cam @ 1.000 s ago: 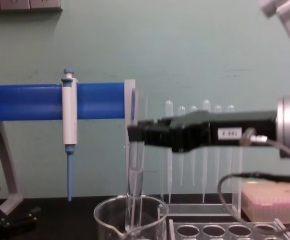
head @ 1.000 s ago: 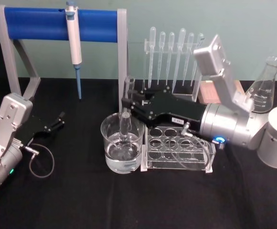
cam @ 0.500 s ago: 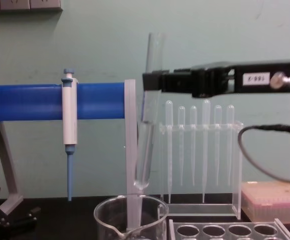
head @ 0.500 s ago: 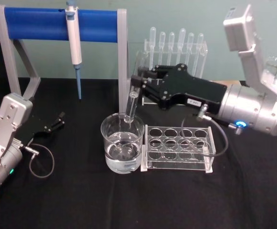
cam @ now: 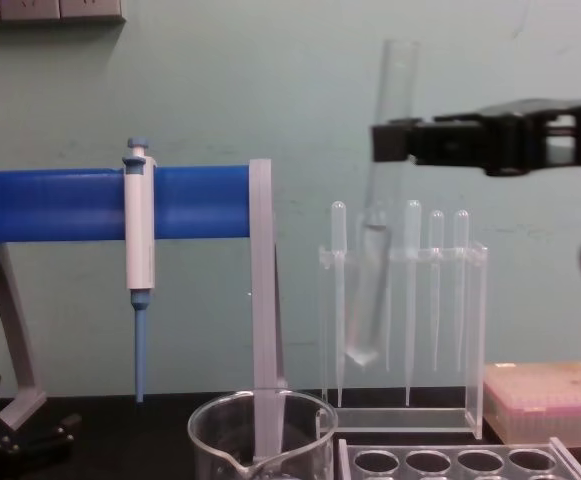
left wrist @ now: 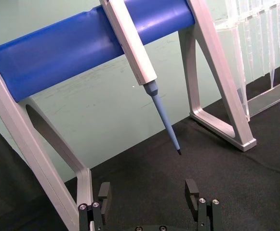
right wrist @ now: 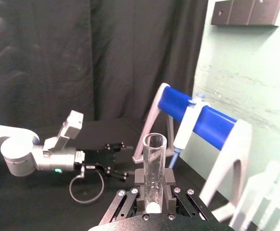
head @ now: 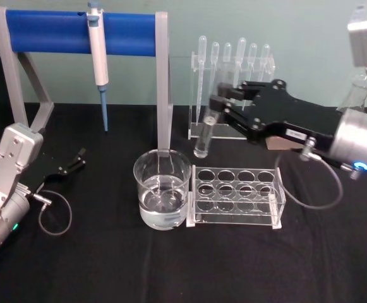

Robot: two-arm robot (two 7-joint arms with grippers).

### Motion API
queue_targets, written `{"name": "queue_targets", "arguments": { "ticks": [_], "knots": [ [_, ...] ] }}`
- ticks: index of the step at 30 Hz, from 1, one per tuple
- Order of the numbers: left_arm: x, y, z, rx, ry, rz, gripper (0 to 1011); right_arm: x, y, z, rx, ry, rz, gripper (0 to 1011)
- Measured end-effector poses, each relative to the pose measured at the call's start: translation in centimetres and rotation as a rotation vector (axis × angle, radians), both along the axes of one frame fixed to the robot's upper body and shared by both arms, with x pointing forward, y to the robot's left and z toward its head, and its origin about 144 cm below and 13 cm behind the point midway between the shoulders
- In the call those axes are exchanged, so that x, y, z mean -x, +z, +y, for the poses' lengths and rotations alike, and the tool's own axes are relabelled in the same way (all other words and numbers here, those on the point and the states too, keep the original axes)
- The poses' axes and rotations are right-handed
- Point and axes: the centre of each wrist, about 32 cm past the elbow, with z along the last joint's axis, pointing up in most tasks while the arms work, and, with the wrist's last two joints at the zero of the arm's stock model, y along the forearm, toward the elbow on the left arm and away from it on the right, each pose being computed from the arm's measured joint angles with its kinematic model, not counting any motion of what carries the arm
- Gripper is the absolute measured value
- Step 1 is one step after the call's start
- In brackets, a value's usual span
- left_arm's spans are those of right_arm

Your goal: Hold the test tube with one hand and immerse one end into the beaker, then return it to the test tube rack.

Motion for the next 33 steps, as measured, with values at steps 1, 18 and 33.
{"name": "queue_targets", "arguments": {
  "ticks": [1,18,33],
  "knots": [
    [0.0,0.0,0.0,0.0,0.0,0.0,1000,0.2,-0.2,-0.5,0.003,-0.008,0.002,241],
    [0.0,0.0,0.0,0.0,0.0,0.0,1000,0.8,-3.2,-3.8,0.031,-0.074,0.057,241],
    [0.0,0.0,0.0,0.0,0.0,0.0,1000,1.1,-4.9,-3.3,0.051,-0.067,0.094,241]
  ]
}}
